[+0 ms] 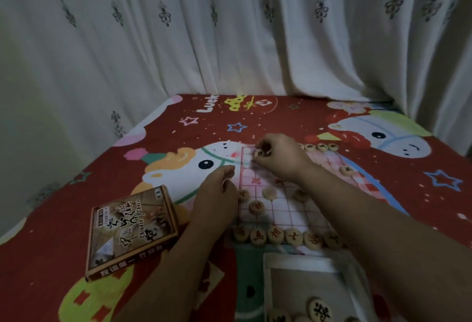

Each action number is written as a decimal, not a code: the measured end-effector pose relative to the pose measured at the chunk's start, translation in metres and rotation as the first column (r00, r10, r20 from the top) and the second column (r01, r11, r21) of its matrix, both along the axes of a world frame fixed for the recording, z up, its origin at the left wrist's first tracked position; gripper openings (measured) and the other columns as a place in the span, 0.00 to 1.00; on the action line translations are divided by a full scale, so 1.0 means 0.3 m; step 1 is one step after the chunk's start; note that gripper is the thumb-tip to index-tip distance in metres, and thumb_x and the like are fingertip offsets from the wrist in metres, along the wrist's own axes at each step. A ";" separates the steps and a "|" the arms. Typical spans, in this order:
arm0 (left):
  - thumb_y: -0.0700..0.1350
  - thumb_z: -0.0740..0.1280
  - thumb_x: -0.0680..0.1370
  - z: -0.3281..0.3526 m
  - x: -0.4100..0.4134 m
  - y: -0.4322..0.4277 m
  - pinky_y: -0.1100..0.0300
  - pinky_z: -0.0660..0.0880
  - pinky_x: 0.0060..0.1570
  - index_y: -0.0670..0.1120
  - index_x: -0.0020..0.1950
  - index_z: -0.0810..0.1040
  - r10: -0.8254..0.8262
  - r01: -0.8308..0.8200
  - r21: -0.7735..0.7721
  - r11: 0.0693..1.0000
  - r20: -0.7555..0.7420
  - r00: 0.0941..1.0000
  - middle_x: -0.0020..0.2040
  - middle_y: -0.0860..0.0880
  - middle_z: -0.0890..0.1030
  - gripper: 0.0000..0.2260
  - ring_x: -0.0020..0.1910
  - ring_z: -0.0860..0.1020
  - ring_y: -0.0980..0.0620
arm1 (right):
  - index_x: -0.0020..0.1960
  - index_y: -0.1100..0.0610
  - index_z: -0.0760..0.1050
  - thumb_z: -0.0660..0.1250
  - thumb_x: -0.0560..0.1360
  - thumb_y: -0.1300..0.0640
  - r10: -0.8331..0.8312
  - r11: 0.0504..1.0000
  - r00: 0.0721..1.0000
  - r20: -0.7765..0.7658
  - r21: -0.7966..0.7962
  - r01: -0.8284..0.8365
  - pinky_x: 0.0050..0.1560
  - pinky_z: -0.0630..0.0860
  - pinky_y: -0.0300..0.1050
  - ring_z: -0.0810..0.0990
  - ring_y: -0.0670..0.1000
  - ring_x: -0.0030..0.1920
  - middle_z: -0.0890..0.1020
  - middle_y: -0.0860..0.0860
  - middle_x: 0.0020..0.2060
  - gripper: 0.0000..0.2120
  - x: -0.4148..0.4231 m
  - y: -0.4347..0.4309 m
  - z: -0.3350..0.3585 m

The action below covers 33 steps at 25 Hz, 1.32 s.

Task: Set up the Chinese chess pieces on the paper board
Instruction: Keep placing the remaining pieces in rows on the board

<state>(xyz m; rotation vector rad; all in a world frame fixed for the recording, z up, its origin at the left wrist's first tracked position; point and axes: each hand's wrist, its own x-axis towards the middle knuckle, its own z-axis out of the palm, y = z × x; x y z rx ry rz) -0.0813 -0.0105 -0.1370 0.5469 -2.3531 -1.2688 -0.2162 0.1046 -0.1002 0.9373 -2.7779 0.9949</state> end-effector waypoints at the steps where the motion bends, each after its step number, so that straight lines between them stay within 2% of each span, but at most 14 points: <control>1: 0.37 0.56 0.80 -0.004 0.000 0.001 0.48 0.72 0.65 0.48 0.70 0.72 -0.003 0.003 0.023 1.000 -0.004 1.000 0.67 0.51 0.75 0.19 0.64 0.74 0.50 | 0.56 0.56 0.79 0.73 0.74 0.57 -0.004 0.999 1.000 0.007 0.035 0.004 0.46 0.81 0.49 0.82 0.52 0.48 0.83 0.52 0.50 0.11 -0.017 -0.022 -0.006; 3: 0.37 0.57 0.80 -0.011 -0.004 0.000 0.45 0.74 0.62 0.49 0.69 0.72 -0.001 0.002 0.066 0.998 -0.016 1.000 0.65 0.52 0.76 0.19 0.61 0.76 0.47 | 0.55 0.55 0.79 0.73 0.74 0.57 -0.018 0.995 1.000 0.022 0.096 0.015 0.51 0.81 0.54 0.82 0.53 0.48 0.84 0.52 0.49 0.10 -0.047 -0.051 -0.020; 5: 0.37 0.57 0.79 -0.013 -0.011 -0.004 0.44 0.75 0.60 0.50 0.68 0.72 0.010 -0.008 0.089 0.996 -0.021 1.000 0.64 0.53 0.77 0.19 0.59 0.77 0.48 | 0.54 0.56 0.78 0.72 0.75 0.57 -0.022 0.991 0.999 0.035 0.130 0.018 0.51 0.82 0.56 0.83 0.55 0.47 0.83 0.53 0.48 0.09 -0.069 -0.069 -0.039; 10: 0.37 0.58 0.79 -0.009 -0.010 -0.003 0.48 0.75 0.61 0.50 0.69 0.72 0.021 -0.020 0.084 0.996 -0.019 1.000 0.63 0.53 0.77 0.19 0.59 0.76 0.52 | 0.52 0.57 0.78 0.70 0.76 0.57 -0.028 0.984 0.999 0.036 0.177 0.022 0.52 0.81 0.56 0.82 0.55 0.47 0.83 0.54 0.46 0.07 -0.084 -0.089 -0.064; 13: 0.37 0.58 0.79 -0.009 -0.013 -0.006 0.45 0.76 0.59 0.49 0.68 0.72 0.018 -0.015 0.089 0.996 -0.027 0.999 0.63 0.51 0.77 0.19 0.57 0.77 0.47 | 0.52 0.55 0.78 0.69 0.78 0.55 -0.030 0.999 0.993 0.117 0.046 0.025 0.43 0.82 0.51 0.84 0.53 0.43 0.84 0.51 0.44 0.05 -0.070 -0.038 -0.037; 15: 0.37 0.58 0.79 -0.010 -0.011 -0.006 0.45 0.75 0.59 0.48 0.68 0.73 0.011 -0.010 0.077 0.997 -0.011 1.000 0.63 0.51 0.77 0.18 0.58 0.77 0.45 | 0.53 0.55 0.79 0.66 0.80 0.56 -0.057 0.998 0.997 0.059 -0.032 0.059 0.43 0.78 0.45 0.82 0.49 0.44 0.83 0.48 0.46 0.05 -0.043 0.035 -0.012; 17: 0.37 0.58 0.79 -0.008 -0.008 -0.001 0.47 0.74 0.62 0.48 0.68 0.73 0.005 -0.005 0.049 0.999 0.009 1.000 0.64 0.51 0.77 0.18 0.59 0.76 0.48 | 0.54 0.54 0.80 0.65 0.80 0.57 -0.097 0.989 0.995 -0.005 -0.114 0.096 0.43 0.75 0.38 0.78 0.42 0.42 0.81 0.45 0.47 0.06 0.008 0.133 0.006; 19: 0.37 0.58 0.79 -0.001 -0.007 0.002 0.54 0.72 0.63 0.47 0.68 0.73 -0.002 0.002 0.018 1.000 0.016 1.000 0.64 0.50 0.77 0.18 0.60 0.74 0.52 | 0.54 0.51 0.80 0.65 0.80 0.58 -0.110 0.968 0.994 0.020 -0.226 0.112 0.33 0.70 0.29 0.76 0.38 0.35 0.80 0.42 0.44 0.06 0.089 0.226 0.021; 20: 0.36 0.58 0.79 0.004 -0.007 0.004 0.56 0.72 0.62 0.46 0.68 0.73 -0.008 0.008 0.006 1.000 0.025 1.000 0.63 0.49 0.77 0.18 0.60 0.73 0.52 | 0.52 0.50 0.80 0.65 0.80 0.58 -0.101 0.954 0.994 0.047 -0.279 0.111 0.29 0.69 0.28 0.76 0.38 0.32 0.80 0.42 0.42 0.06 0.139 0.268 0.024; 23: 0.36 0.58 0.79 0.006 0.000 0.013 0.58 0.71 0.59 0.44 0.68 0.74 -0.022 0.023 -0.027 0.999 0.032 0.999 0.63 0.48 0.78 0.18 0.58 0.73 0.53 | 0.50 0.50 0.81 0.68 0.79 0.58 -0.011 0.943 0.997 0.081 -0.329 0.037 0.31 0.72 0.30 0.77 0.39 0.33 0.82 0.46 0.41 0.05 0.278 0.352 0.013; 25: 0.36 0.59 0.78 0.002 0.008 0.018 0.59 0.71 0.58 0.44 0.68 0.74 -0.024 0.025 -0.033 0.999 0.015 1.000 0.63 0.47 0.78 0.18 0.58 0.73 0.53 | 0.49 0.50 0.82 0.70 0.78 0.58 0.098 0.947 0.988 0.121 -0.318 -0.055 0.31 0.72 0.31 0.76 0.39 0.30 0.83 0.47 0.38 0.04 0.360 0.385 0.008; 28: 0.35 0.58 0.78 0.004 0.013 0.024 0.58 0.72 0.59 0.43 0.67 0.74 -0.026 0.025 -0.023 0.999 -0.001 1.000 0.62 0.46 0.78 0.18 0.58 0.74 0.52 | 0.49 0.50 0.83 0.72 0.76 0.57 0.242 0.949 0.949 0.201 -0.253 -0.188 0.31 0.72 0.33 0.75 0.39 0.29 0.82 0.39 0.33 0.04 0.432 0.431 0.016; 31: 0.35 0.58 0.78 0.003 0.013 0.023 0.55 0.72 0.61 0.43 0.68 0.74 -0.020 0.020 -0.015 1.000 -0.005 1.000 0.62 0.46 0.78 0.19 0.58 0.74 0.51 | 0.50 0.47 0.83 0.73 0.75 0.56 0.342 0.934 0.889 0.303 -0.005 -0.357 0.36 0.76 0.36 0.79 0.39 0.34 0.83 0.38 0.37 0.06 0.436 0.468 0.038; 33: 0.35 0.58 0.78 0.004 0.012 0.023 0.56 0.72 0.60 0.43 0.67 0.74 -0.016 0.016 -0.004 1.000 -0.010 1.000 0.62 0.46 0.78 0.19 0.59 0.74 0.51 | 0.53 0.44 0.83 0.72 0.76 0.57 0.365 0.874 0.839 0.404 0.162 -0.459 0.42 0.81 0.45 0.83 0.42 0.40 0.85 0.43 0.43 0.10 0.438 0.486 0.061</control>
